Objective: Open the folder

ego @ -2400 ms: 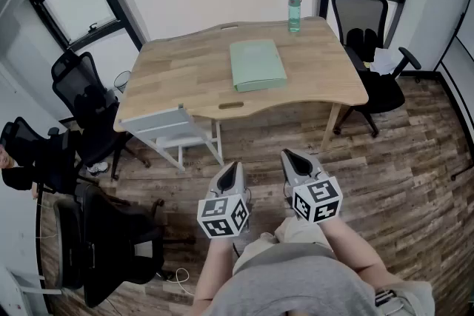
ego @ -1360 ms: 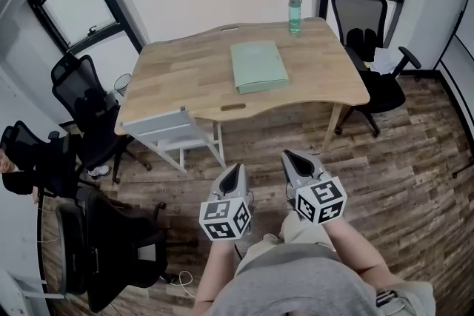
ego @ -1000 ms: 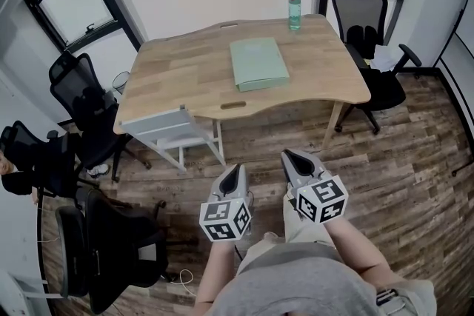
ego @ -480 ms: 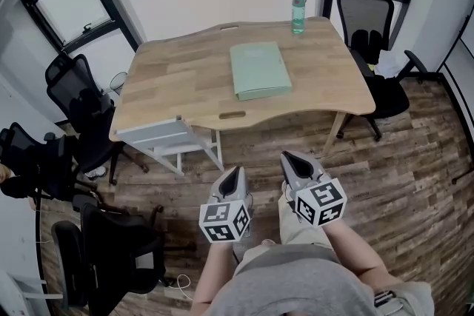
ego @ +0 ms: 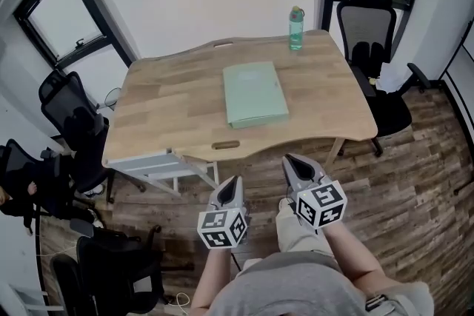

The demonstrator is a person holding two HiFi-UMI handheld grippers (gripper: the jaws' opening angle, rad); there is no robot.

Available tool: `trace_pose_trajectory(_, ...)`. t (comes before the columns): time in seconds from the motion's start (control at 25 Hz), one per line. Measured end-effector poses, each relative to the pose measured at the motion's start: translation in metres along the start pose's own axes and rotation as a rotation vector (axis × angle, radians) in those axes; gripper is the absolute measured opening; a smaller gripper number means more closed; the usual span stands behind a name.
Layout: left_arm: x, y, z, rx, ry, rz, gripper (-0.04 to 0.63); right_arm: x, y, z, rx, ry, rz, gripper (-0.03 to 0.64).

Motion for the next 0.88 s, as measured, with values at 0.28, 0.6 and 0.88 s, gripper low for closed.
trace_pose_trajectory(0.28, -0.069, 0.006, 0.003, -0.026, -0.005, 0.018, 0.003, -0.047, 0.007, -0.059, -0.004, -0.021, 0.004, -0.005)
trace_pose_trajectory(0.6, -0.139, 0.018, 0.005, -0.043, 0.023, 0.011, 0.003, -0.101, 0.018, -0.118, -0.008, 0.008, 0.018, -0.005)
trace_pose_trajectory(0.88, -0.189, 0.019, 0.015, -0.067, 0.061, 0.003, 0.003, -0.149, 0.019, -0.156, 0.007, 0.080, 0.049, -0.005)
Point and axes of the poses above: the fingertips, and each gripper's own axes: x backward along the fingers, z to its left, y out of its top, the point moved 6 cm from there along x, backward along the fingers, and after that the axes turned 13 degrees about -z, right-handed, at the moved point
